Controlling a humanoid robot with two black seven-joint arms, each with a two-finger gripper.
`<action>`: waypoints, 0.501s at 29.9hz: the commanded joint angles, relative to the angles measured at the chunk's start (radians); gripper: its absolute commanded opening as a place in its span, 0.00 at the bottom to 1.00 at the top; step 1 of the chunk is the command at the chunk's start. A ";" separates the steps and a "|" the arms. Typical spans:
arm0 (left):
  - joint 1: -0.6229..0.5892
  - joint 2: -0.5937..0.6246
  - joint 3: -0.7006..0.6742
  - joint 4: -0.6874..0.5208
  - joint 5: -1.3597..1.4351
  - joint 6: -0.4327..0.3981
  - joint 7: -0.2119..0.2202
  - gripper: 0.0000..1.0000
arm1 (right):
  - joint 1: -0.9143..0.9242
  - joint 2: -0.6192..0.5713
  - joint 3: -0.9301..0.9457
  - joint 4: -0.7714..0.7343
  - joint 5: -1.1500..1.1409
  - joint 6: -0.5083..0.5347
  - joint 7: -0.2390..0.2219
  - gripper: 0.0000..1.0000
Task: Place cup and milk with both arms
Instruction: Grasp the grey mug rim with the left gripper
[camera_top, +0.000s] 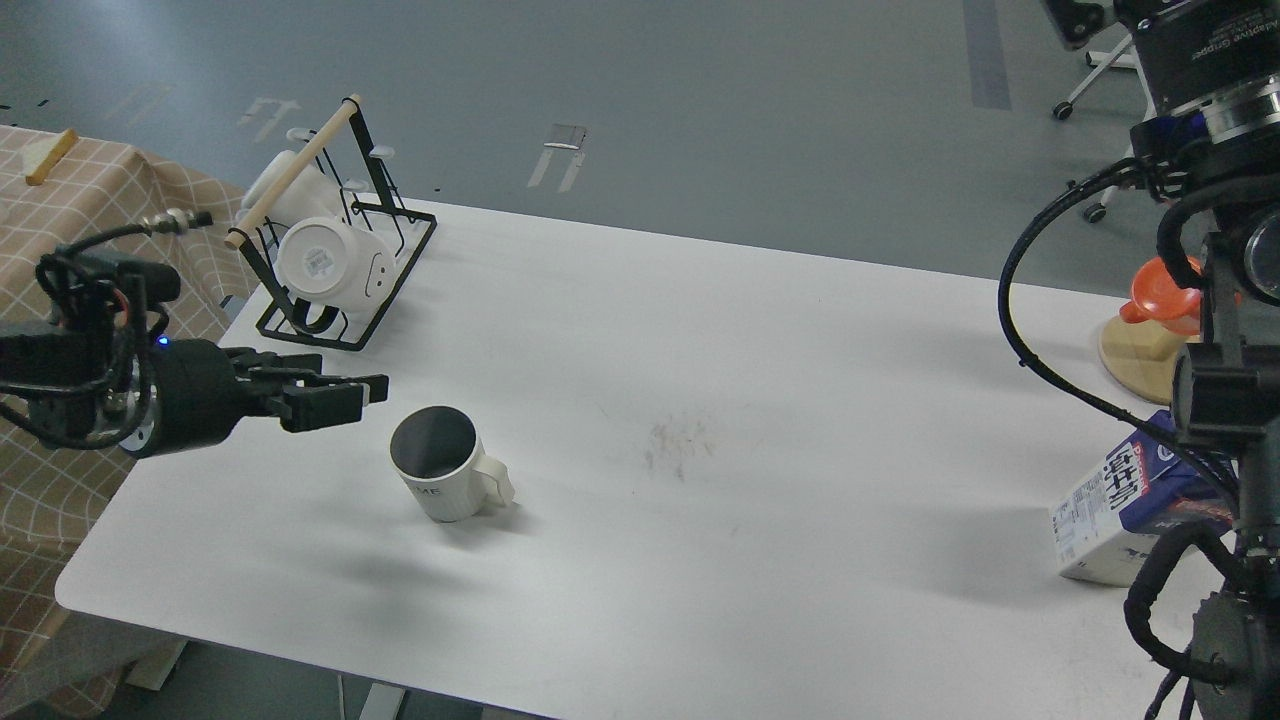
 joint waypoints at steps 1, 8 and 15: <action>-0.008 -0.090 0.036 0.008 0.139 0.000 -0.002 0.85 | -0.005 -0.001 0.000 0.002 0.000 0.000 0.000 1.00; -0.059 -0.203 0.045 0.046 0.206 0.000 0.000 0.84 | -0.015 -0.004 0.002 0.003 0.000 0.000 0.000 1.00; -0.180 -0.241 0.158 0.176 0.237 0.000 -0.011 0.83 | -0.017 -0.004 0.011 0.005 0.000 0.000 0.002 1.00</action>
